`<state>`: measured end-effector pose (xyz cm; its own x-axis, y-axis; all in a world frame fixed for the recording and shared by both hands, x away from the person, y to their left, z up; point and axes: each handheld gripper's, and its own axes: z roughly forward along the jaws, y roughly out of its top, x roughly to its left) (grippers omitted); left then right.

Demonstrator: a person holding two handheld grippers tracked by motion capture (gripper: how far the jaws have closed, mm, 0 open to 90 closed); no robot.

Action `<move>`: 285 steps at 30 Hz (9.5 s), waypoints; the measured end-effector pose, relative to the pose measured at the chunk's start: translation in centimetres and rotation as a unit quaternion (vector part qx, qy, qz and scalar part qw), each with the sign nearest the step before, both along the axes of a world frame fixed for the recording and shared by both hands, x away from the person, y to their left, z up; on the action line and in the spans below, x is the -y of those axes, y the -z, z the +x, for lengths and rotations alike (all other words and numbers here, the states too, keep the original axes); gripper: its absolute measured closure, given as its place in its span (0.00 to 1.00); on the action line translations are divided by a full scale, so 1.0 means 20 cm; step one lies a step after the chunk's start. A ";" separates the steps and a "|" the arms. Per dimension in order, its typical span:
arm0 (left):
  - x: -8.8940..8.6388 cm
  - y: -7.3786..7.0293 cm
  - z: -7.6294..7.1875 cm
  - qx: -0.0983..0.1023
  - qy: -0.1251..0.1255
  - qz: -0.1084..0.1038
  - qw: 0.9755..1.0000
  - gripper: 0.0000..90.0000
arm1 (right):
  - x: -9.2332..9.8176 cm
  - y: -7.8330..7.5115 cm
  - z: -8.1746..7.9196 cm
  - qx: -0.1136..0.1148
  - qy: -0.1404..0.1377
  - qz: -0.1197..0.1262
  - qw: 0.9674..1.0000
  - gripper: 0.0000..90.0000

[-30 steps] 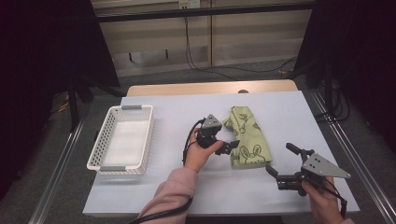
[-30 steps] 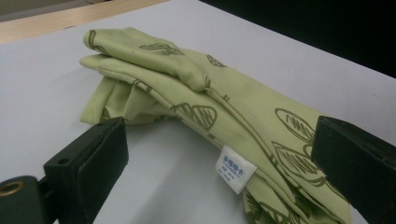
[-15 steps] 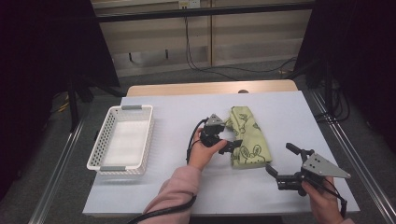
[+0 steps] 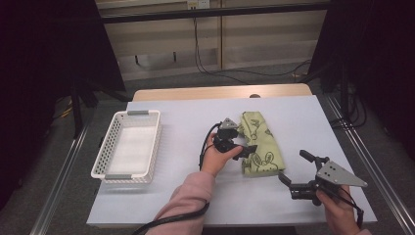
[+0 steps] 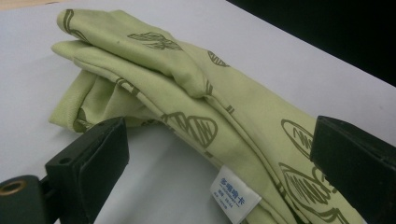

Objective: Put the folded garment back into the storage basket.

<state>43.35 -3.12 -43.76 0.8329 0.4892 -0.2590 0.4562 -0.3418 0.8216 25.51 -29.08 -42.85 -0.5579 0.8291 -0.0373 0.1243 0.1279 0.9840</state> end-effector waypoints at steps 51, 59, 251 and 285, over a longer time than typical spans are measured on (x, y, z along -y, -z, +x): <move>0.19 0.13 0.07 -0.129 -0.033 -0.011 0.991 0.60 | 0.00 0.00 0.00 0.007 -0.006 0.000 1.000 0.00; 0.14 0.09 0.09 -0.140 -0.029 -0.027 0.989 0.77 | 0.01 0.00 0.00 0.005 -0.003 0.000 1.000 0.00; -1.04 -0.76 0.13 -0.165 -0.061 0.159 0.971 0.79 | 0.00 0.00 0.00 0.003 -0.007 -0.003 1.000 0.00; -1.19 -0.79 0.13 -0.168 -0.087 0.166 0.968 0.79 | 0.00 0.00 0.01 0.007 -0.007 -0.003 1.000 0.00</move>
<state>46.04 20.67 -27.98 0.6262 0.7174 -0.3053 0.7534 -0.4559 0.4739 25.61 -29.08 -42.80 -0.5687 0.8210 -0.0504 0.1090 0.1359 0.9847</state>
